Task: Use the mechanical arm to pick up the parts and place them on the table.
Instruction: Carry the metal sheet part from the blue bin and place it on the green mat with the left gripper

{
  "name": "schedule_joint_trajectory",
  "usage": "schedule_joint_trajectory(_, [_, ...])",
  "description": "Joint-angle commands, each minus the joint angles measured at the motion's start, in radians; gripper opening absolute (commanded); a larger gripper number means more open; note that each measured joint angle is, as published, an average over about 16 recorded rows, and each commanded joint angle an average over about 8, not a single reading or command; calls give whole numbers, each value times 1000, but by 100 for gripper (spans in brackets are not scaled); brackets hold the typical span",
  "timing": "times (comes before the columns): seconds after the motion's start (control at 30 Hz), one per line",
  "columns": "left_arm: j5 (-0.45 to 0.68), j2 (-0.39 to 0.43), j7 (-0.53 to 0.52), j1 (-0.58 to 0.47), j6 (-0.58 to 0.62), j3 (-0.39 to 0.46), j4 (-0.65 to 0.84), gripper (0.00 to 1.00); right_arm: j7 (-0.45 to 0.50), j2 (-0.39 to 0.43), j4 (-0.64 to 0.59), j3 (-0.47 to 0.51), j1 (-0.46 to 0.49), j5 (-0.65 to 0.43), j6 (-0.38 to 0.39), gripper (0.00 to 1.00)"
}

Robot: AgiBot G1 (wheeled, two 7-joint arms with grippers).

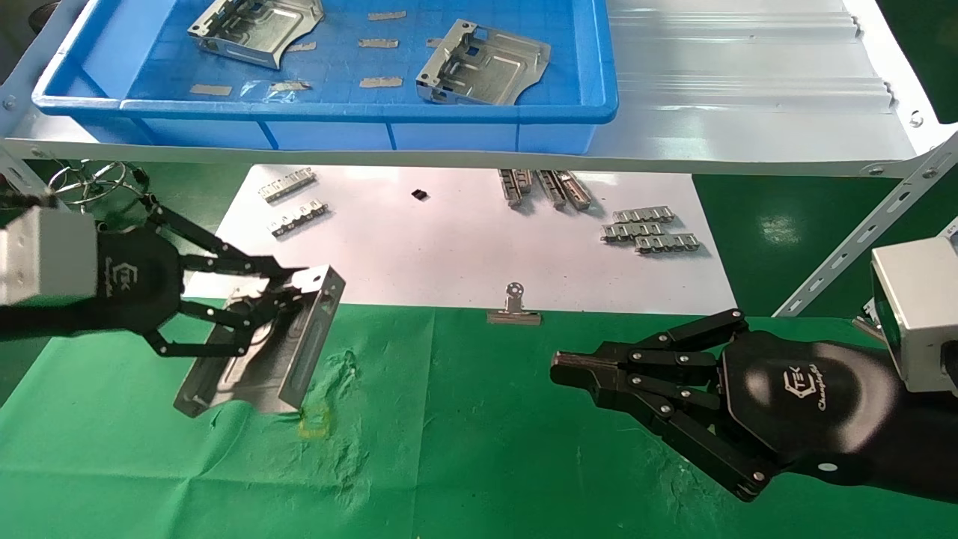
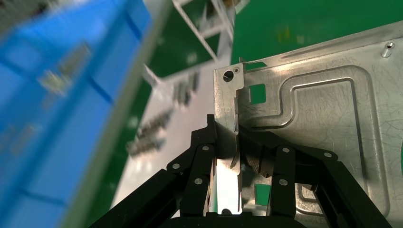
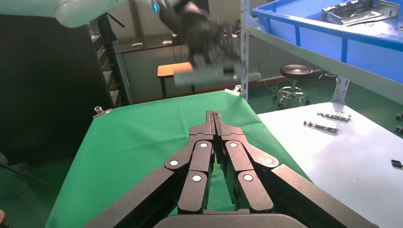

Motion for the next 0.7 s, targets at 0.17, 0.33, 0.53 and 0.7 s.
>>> schedule_joint_trajectory(0.17, [75, -33, 2, 95, -138, 31, -106, 0, 0, 0, 0, 0, 0, 0, 0, 0])
schedule_joint_trajectory(0.33, [114, -60, -18, 216, -296, 33, -263, 0, 0, 0, 0, 0, 0, 0, 0, 0])
schedule_joint_trajectory(0.53, [160, -86, -23, 341, -439, 41, -412, 0, 0, 0, 0, 0, 0, 0, 0, 0])
schedule_joint_trajectory(0.7, [209, -87, -17, 406, -525, 54, -463, 0, 0, 0, 0, 0, 0, 0, 0, 0])
